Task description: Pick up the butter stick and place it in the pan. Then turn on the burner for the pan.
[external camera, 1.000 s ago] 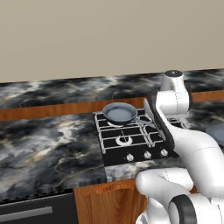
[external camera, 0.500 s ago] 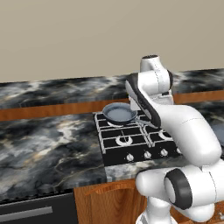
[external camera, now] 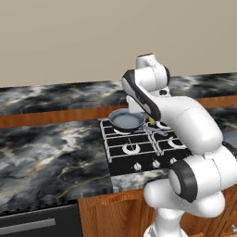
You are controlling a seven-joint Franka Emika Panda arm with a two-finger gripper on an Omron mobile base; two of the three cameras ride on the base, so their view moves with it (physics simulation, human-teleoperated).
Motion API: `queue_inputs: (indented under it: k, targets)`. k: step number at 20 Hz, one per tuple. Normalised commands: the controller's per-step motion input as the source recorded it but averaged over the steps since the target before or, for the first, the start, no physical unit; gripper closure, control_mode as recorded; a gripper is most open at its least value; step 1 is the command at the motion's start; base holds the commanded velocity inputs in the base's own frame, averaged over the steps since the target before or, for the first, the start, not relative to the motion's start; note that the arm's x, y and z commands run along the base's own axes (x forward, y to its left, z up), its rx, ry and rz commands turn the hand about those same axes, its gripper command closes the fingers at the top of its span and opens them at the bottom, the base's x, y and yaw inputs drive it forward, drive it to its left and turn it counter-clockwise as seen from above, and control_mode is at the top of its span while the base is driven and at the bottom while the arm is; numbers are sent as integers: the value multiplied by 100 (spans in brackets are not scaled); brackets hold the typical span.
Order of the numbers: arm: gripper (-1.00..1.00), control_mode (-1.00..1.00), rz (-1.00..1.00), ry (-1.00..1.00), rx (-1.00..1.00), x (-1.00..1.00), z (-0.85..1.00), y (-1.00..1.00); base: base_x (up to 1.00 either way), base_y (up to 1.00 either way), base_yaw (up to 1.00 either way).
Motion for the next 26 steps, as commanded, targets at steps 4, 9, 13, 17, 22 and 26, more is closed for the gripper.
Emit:
queue_inputs:
  k: [4, 9, 13, 17, 22, 26]
  targets:
    - [100, -100, 0, 0, 0, 28, 0, 11, 0, 0, 0]
    - [100, -100, 0, 0, 0, 33, -13, 1, 0, 0, 0]
    - [100, -100, 0, 0, 0, 36, -30, 0, 0, 0, 0]
    - [100, -100, 3, 0, 2, 36, -34, 0, 0, 0, 0]
    - [100, -100, 4, 0, 3, 41, -27, 0, 0, 0, 0]
    - [100, -100, 5, 0, 5, 40, -22, 0, 0, 0, 0]
